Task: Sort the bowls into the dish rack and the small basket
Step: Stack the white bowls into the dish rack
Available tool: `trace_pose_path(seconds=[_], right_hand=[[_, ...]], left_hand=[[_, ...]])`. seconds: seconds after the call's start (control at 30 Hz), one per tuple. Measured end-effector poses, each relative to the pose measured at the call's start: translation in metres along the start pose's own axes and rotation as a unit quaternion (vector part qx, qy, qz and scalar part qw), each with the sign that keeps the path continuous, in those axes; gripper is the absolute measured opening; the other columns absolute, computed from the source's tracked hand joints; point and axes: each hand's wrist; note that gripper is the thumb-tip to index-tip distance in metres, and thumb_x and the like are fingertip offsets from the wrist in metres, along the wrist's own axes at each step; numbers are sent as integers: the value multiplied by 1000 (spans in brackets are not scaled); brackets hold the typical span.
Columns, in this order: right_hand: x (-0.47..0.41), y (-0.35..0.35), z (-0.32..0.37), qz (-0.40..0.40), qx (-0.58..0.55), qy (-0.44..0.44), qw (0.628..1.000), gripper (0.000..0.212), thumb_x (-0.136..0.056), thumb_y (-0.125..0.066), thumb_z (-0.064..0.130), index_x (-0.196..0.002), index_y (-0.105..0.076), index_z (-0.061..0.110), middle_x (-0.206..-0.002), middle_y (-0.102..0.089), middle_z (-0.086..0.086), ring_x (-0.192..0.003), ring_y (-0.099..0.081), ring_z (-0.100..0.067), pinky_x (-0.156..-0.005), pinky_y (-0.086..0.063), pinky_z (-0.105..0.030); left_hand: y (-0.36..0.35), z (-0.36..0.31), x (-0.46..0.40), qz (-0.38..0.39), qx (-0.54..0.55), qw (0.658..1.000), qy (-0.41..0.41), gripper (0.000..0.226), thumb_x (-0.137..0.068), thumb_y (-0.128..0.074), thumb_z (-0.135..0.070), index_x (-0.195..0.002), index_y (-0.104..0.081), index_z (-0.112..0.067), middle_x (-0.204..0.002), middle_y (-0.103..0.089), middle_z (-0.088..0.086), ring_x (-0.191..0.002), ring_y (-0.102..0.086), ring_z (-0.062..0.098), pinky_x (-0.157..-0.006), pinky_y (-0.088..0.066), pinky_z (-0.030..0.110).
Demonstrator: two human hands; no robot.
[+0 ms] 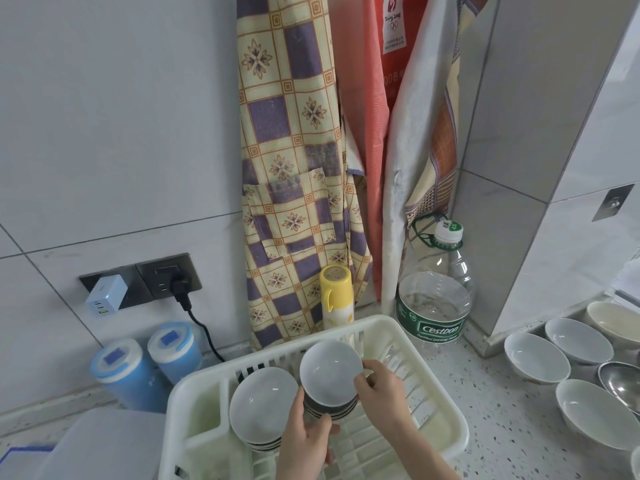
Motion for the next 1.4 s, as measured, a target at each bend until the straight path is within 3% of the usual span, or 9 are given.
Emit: trace_pose_path(seconds=[0.13,0.3,0.47,0.53,0.73,0.9,1.13,1.23,1.4], right_hand=[[-1,-1,-1,6,3,7,1000,20,-87,-51,14,-93,-60,31,-55,-57,-1,-49,-44,-12,-51,-35,-28],[-1,-2,-4,6,15,19,1000,22,-89,-52,15,-104,-66,24,-54,-55,-1,-46,-41,-11,-48,-33,-26],[-3,-2,-7,6,9,11,1000,26,-91,-54,18,-114,-64,24,-52,-52,5,-42,-42,-4,-43,-34,-15],[-3,-2,-8,5,8,10,1000,28,-91,-55,19,-118,-62,24,-53,-53,6,-43,-45,-2,-44,-36,-14],[-5,-2,-11,12,-28,-6,1000,27,-93,-56,23,-118,-65,27,-70,-66,-4,-61,-58,-13,-51,-42,-14],[-5,-2,-10,21,-49,-24,998,29,-94,-57,25,-122,-63,24,-77,-66,-2,-79,-66,-18,-64,-47,-21],[4,6,2,-8,-96,-37,995,29,-96,-55,32,-123,-58,22,-75,-70,-1,-69,-64,-9,-60,-46,-20],[19,21,12,-54,-138,-5,989,20,-96,-53,27,-115,-59,31,-62,-67,6,-55,-58,3,-55,-44,-15],[57,56,6,-69,-214,5,974,24,-96,-53,18,-108,-64,36,-61,-64,6,-50,-49,0,-54,-43,-20]], left_hand=[[-3,5,-1,-15,-9,1000,-14,75,-92,-61,-4,-155,-25,-25,-80,-60,-29,-75,-70,38,-41,-46,31],[-2,17,-3,11,-32,999,-18,71,-93,-59,-11,-154,-25,-29,-76,-75,-11,-42,-57,18,-43,-44,25],[-3,17,-2,26,-24,999,-20,80,-92,-59,-7,-156,-17,-31,-70,-70,-23,-54,-64,18,-43,-46,28],[-4,18,-1,30,-23,999,-19,81,-91,-59,-7,-155,-16,-32,-72,-74,-9,-46,-58,15,-44,-47,27],[-6,19,-2,28,-9,1000,2,78,-92,-59,-9,-156,-18,-29,-74,-76,-2,-42,-54,14,-46,-47,25],[-6,14,2,26,-7,1000,7,79,-92,-58,-11,-156,-17,-29,-73,-75,-11,-42,-54,15,-45,-46,27],[2,7,25,22,-16,1000,-15,58,-92,-55,-9,-142,-38,-33,-78,-76,-16,-43,-55,14,-44,-42,22],[4,5,39,19,-6,999,-26,41,-92,-54,-3,-126,-50,-27,-77,-77,-7,-41,-52,16,-38,-35,19],[-15,5,68,58,26,998,-23,26,-96,-52,-2,-108,-62,-23,-76,-77,4,-38,-49,15,-34,-27,18]])
Point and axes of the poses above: each hand's wrist, its own x-axis away from the middle knuckle, its own y-axis out of the back of the hand, z = x × y
